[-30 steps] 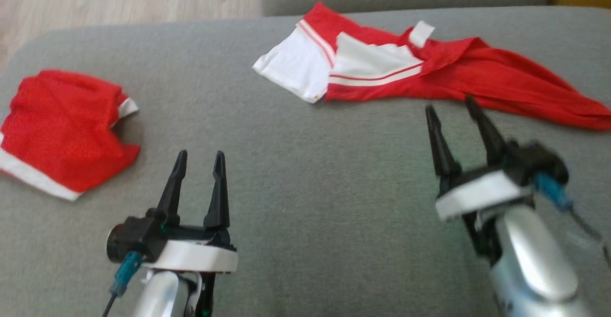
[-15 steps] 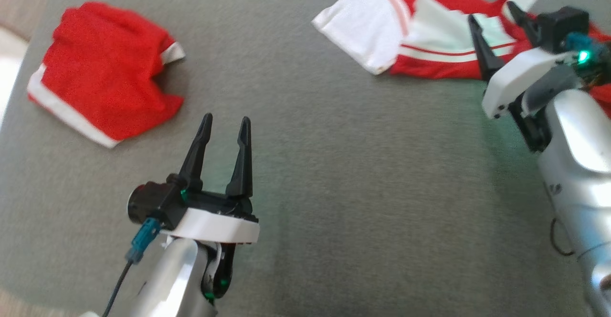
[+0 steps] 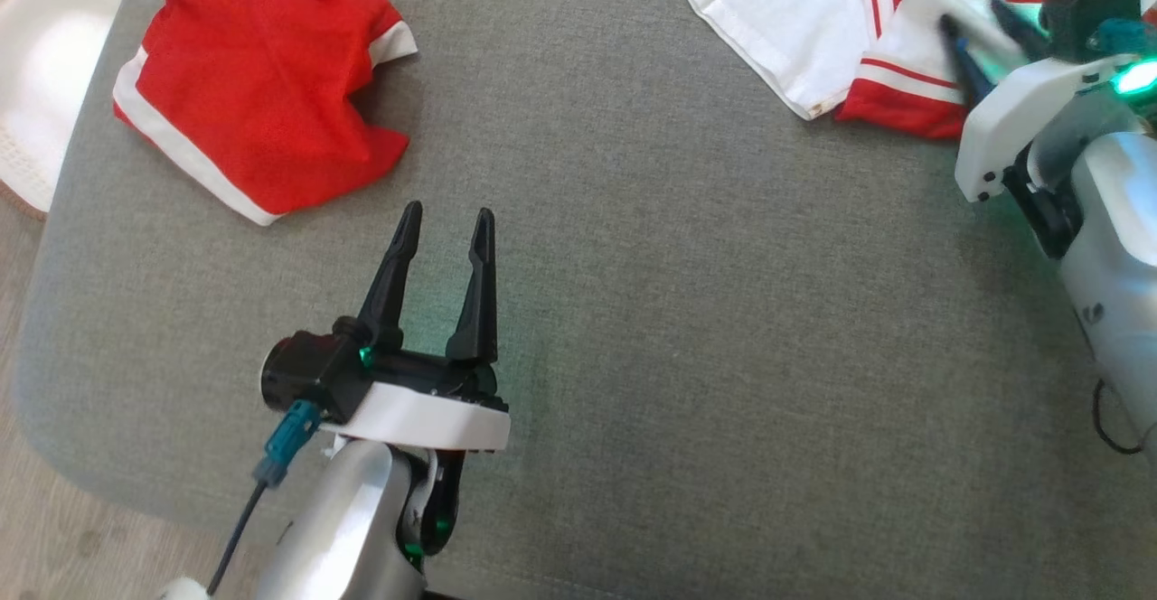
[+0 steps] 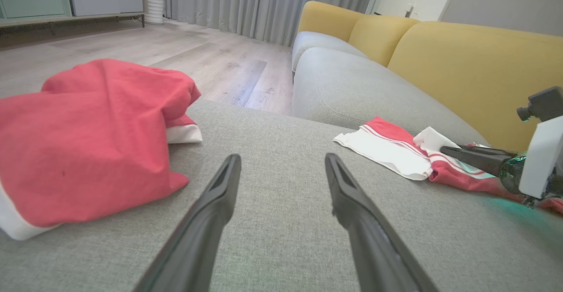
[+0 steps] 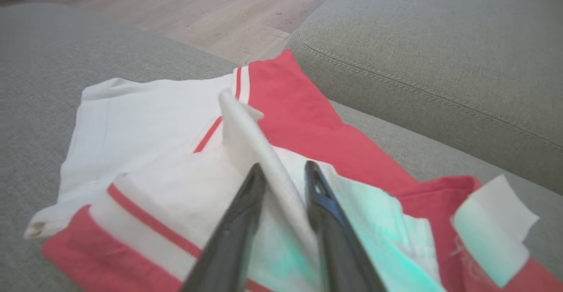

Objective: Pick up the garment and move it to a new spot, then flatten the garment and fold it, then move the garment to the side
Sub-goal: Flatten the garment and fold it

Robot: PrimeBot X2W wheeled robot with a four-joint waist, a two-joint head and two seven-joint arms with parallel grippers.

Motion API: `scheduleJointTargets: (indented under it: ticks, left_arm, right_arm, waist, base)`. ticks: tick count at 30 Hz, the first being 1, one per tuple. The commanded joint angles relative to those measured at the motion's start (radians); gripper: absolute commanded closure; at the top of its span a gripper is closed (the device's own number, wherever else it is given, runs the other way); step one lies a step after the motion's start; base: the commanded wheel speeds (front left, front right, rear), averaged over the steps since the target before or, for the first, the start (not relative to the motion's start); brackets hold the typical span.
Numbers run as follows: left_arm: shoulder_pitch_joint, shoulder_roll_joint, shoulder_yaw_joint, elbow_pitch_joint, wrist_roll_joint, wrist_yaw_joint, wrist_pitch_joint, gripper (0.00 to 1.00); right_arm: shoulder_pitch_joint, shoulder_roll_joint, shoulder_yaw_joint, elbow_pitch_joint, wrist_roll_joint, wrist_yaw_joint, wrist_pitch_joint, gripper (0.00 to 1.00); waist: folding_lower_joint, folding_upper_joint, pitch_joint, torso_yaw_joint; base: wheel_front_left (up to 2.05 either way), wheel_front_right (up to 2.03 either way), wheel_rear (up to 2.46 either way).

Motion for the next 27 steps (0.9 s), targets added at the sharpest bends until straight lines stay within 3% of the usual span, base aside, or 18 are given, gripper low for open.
scheduleJointTargets:
  ticks: [1,14,27]
  left_arm:
    - [-0.029,0.007,0.026,-0.028,-0.004,0.008,-0.005,0.0]
    - [0.016,0.007,0.108,0.003,0.042,-0.003,-0.005,0.0]
    - [0.103,0.007,0.23,0.008,0.1,-0.034,-0.005,0.0]
  right_arm:
    - [-0.017,0.006,0.025,-0.015,0.019,-0.001,-0.029,1.0]
    - [0.068,0.102,0.118,-0.074,0.062,-0.001,-0.195,1.0]
    - [0.352,0.232,0.217,-0.297,0.011,-0.001,-0.178,1.0]
  waist:
    - [-0.0001,0.0,-0.008,-0.007]
    - [-0.0001,0.0,-0.141,-0.127]
    - [-0.0001,0.0,-0.294,-0.217]
  base:
    - [0.0,0.0,0.0]
    - [0.0,0.0,0.0]
    - [0.0,0.0,0.0]
